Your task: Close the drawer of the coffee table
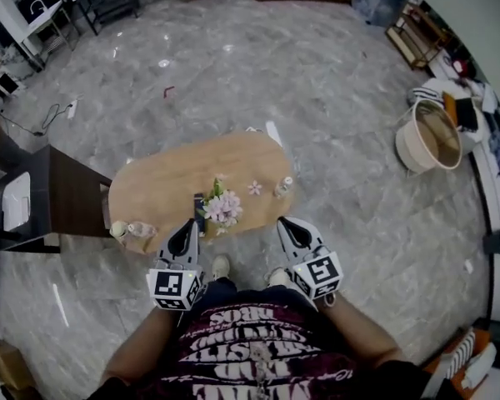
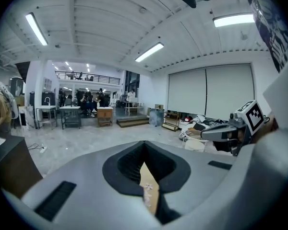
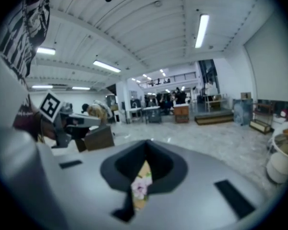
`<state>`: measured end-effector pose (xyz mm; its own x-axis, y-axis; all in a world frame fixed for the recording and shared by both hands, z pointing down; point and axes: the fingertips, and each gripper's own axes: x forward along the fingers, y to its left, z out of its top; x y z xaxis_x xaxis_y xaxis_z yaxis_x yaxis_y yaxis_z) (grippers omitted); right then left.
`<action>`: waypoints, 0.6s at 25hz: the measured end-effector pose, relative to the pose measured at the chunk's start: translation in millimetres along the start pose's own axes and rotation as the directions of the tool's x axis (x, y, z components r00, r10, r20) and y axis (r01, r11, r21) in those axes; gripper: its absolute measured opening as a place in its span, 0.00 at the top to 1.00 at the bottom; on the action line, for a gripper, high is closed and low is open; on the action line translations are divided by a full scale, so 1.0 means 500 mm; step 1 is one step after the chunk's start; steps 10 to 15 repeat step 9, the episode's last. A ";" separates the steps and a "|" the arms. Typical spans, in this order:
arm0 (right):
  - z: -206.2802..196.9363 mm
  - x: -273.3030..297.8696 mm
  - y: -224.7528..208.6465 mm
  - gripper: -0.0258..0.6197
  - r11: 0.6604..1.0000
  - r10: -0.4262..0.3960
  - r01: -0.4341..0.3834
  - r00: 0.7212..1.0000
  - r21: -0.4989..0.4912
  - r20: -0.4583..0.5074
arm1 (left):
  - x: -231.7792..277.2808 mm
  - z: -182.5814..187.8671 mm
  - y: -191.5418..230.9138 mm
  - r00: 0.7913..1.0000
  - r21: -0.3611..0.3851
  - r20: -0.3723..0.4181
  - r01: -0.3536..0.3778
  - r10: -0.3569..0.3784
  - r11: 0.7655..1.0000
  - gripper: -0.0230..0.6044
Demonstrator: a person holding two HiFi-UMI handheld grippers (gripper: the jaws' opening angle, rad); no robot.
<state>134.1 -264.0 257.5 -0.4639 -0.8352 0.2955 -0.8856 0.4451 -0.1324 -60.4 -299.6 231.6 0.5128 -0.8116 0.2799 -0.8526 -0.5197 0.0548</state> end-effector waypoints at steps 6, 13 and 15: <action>0.031 0.071 0.039 0.91 0.996 -0.086 0.086 0.996 -0.009 0.014 | 0.049 0.030 0.105 0.998 -0.009 0.033 0.056 -0.056 0.998 0.93; 0.055 0.095 0.062 0.91 0.993 -0.119 0.120 0.993 -0.023 0.024 | 0.069 0.031 0.137 0.994 -0.005 0.045 0.096 -0.096 0.995 0.93; 0.055 0.095 0.062 0.91 0.993 -0.119 0.120 0.993 -0.023 0.024 | 0.069 0.031 0.137 0.994 -0.005 0.045 0.096 -0.096 0.995 0.93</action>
